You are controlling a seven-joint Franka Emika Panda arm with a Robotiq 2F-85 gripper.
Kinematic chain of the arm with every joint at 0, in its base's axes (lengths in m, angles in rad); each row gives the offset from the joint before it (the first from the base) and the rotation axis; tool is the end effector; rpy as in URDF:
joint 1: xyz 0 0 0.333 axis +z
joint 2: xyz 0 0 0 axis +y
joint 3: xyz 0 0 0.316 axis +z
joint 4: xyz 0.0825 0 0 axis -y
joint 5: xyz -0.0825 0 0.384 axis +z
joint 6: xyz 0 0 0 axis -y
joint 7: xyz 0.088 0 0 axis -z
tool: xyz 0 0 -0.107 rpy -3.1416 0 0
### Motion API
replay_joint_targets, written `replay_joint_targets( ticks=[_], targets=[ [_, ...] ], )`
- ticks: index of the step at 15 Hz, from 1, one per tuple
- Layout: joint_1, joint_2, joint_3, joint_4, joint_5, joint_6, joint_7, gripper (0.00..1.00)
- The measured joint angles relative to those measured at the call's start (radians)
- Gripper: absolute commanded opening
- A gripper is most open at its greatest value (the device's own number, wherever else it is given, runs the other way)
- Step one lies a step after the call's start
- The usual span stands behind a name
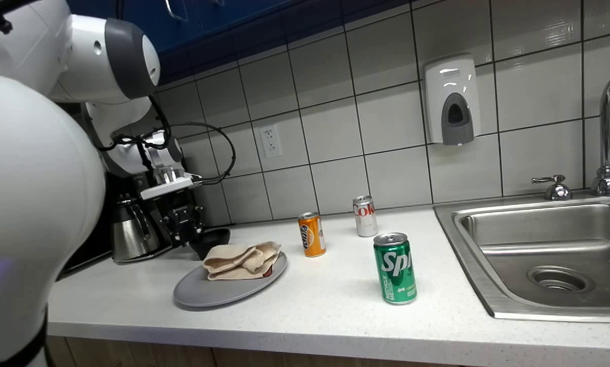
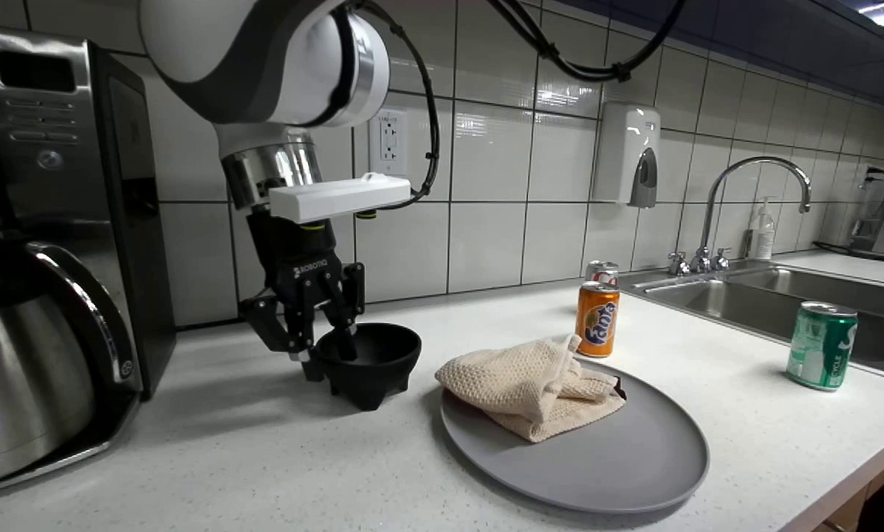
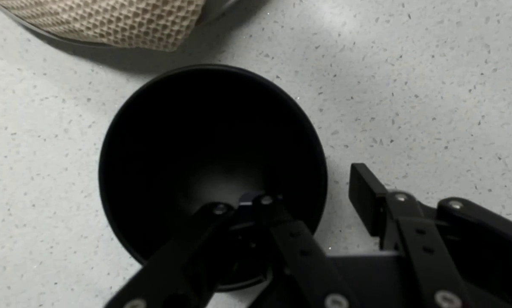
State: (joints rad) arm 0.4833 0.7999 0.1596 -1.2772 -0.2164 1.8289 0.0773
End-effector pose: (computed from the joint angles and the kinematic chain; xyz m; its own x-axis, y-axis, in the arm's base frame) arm 0.6017 0.3963 0.2593 0.8028 0.5500 -0.2303 0.5809 -0.8086 0.0939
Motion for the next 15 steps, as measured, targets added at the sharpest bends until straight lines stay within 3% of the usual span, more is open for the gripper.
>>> replay_joint_targets(
  ticks=[3, 9, 15],
  targets=[
    [0.001, -0.01, 0.0, 0.004, 0.0, 0.004, 0.003, 0.99],
    [-0.001, -0.084, -0.001, -0.045, 0.001, 0.044, 0.058, 1.0],
    [-0.011, -0.231, -0.003, -0.238, 0.003, 0.113, 0.145, 1.0]
  ],
)
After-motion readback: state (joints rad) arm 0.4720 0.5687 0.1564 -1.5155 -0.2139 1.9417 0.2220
